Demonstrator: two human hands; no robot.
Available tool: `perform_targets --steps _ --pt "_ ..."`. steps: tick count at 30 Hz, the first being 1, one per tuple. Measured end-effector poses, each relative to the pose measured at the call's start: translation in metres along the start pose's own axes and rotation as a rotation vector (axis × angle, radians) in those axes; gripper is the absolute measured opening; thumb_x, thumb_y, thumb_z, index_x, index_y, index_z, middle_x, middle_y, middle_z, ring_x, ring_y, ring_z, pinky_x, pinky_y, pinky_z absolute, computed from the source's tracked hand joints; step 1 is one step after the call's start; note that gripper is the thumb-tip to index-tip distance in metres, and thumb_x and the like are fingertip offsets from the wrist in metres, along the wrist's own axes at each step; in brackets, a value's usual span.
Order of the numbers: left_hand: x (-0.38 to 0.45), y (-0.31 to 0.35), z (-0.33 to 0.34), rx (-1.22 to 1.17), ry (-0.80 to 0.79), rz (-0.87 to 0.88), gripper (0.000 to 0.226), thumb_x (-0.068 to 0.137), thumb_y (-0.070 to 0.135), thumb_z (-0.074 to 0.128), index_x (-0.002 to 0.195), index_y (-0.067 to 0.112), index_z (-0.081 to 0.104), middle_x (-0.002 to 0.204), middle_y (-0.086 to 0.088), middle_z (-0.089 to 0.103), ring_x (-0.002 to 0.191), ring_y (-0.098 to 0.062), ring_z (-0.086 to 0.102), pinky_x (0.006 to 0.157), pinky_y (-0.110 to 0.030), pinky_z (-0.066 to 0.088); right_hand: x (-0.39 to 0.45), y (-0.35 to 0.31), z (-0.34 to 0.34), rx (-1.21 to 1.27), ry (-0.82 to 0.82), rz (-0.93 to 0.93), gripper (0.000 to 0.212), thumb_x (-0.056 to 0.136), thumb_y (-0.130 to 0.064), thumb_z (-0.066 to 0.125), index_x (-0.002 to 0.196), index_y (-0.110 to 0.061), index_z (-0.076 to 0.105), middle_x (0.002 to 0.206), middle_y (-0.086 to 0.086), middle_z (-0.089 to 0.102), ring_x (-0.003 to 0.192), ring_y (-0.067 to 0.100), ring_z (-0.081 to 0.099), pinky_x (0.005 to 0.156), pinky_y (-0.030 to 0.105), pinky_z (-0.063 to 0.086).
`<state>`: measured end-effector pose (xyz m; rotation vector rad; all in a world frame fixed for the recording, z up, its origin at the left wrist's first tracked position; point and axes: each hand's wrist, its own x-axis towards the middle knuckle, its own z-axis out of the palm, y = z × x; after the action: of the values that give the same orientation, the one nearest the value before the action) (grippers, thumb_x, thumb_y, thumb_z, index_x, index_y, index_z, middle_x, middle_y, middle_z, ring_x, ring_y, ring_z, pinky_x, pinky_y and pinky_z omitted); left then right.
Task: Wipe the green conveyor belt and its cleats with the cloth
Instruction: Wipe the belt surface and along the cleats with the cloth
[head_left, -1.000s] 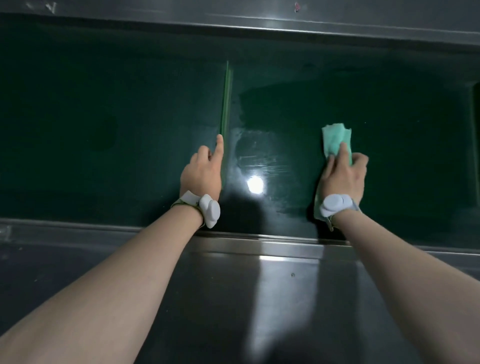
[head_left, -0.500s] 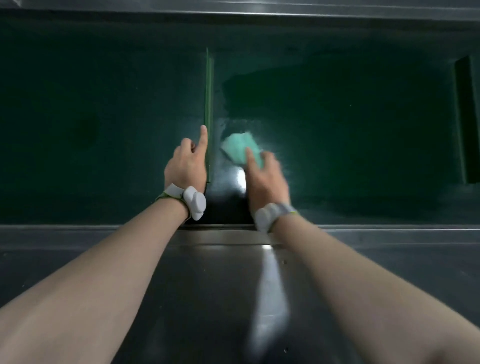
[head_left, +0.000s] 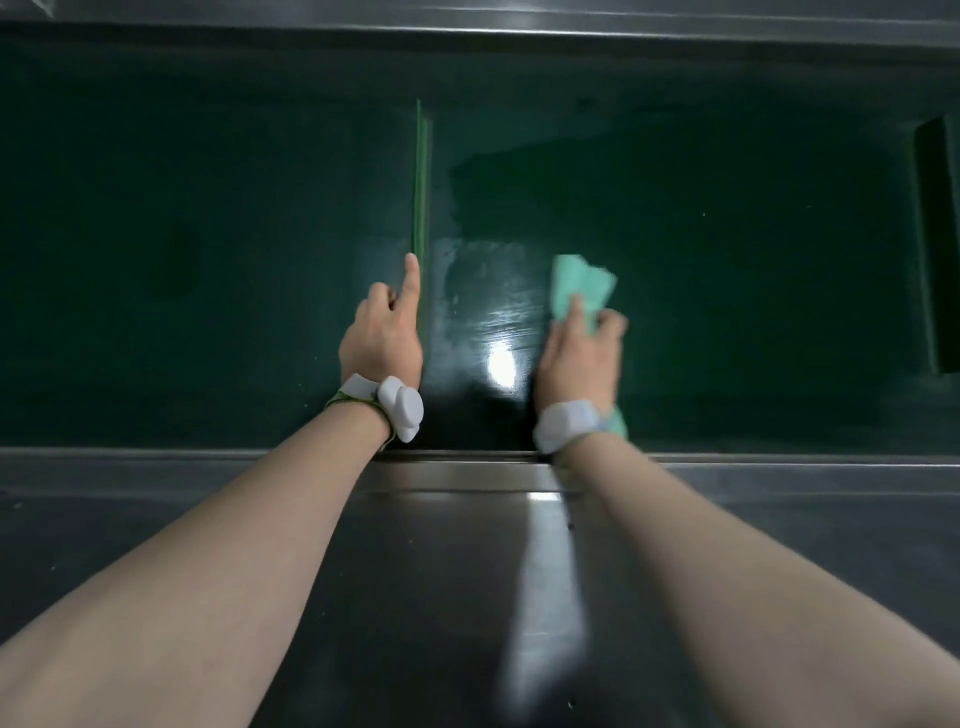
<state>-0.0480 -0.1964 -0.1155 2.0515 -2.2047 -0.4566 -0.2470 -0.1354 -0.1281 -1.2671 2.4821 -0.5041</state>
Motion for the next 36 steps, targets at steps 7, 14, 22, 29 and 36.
perform_targets --steps 7,14,22,29,36 --pt "0.005 -0.003 -0.008 -0.047 -0.074 0.017 0.073 0.099 0.018 0.050 0.162 0.035 0.016 0.114 -0.006 0.048 0.097 -0.027 0.052 0.062 -0.038 0.042 -0.062 -0.083 0.037 -0.020 -0.330 -0.373 0.054 0.104 -0.014 0.048 0.156 -0.016 0.032 0.138 0.016 0.042 0.109 0.030 0.051 0.091 0.037 0.053" --pt "0.003 -0.004 -0.001 -0.089 -0.025 -0.008 0.072 0.099 0.008 0.046 0.162 0.036 0.024 0.110 -0.005 0.048 0.092 -0.025 0.052 0.066 -0.037 0.040 -0.019 -0.048 0.027 -0.274 -0.337 -0.742 0.058 0.095 -0.010 0.050 0.152 -0.014 0.040 0.125 0.019 0.050 0.095 0.035 0.056 0.071 0.045 0.058" --pt "0.004 -0.011 0.001 -0.091 0.090 0.121 0.072 0.090 -0.012 0.052 0.155 0.017 0.044 0.093 -0.009 0.052 0.066 -0.022 0.044 0.047 -0.032 0.035 0.116 -0.141 0.042 -0.202 -0.256 -0.420 0.044 0.102 -0.017 0.050 0.145 -0.024 0.044 0.134 0.015 0.038 0.115 0.037 0.048 0.072 0.037 0.043" --pt "0.036 -0.021 -0.004 -0.210 0.100 0.131 0.044 0.099 0.009 0.055 0.142 0.014 0.056 0.114 -0.011 0.060 0.089 -0.033 0.063 0.057 -0.040 0.052 0.083 -0.135 0.057 -0.003 -0.198 -0.384 0.046 0.105 -0.026 0.045 0.150 -0.023 0.041 0.136 0.018 0.039 0.114 0.037 0.048 0.085 0.038 0.050" --pt "0.111 0.006 0.008 -0.320 0.105 -0.093 0.038 0.103 0.032 0.029 0.128 0.019 0.055 0.116 -0.007 0.065 0.093 -0.037 0.063 0.064 -0.037 0.043 0.024 -0.094 0.054 -0.028 -0.261 -0.448 0.055 0.094 -0.018 0.062 0.147 -0.022 0.046 0.127 0.016 0.046 0.101 0.035 0.056 0.071 0.036 0.053"
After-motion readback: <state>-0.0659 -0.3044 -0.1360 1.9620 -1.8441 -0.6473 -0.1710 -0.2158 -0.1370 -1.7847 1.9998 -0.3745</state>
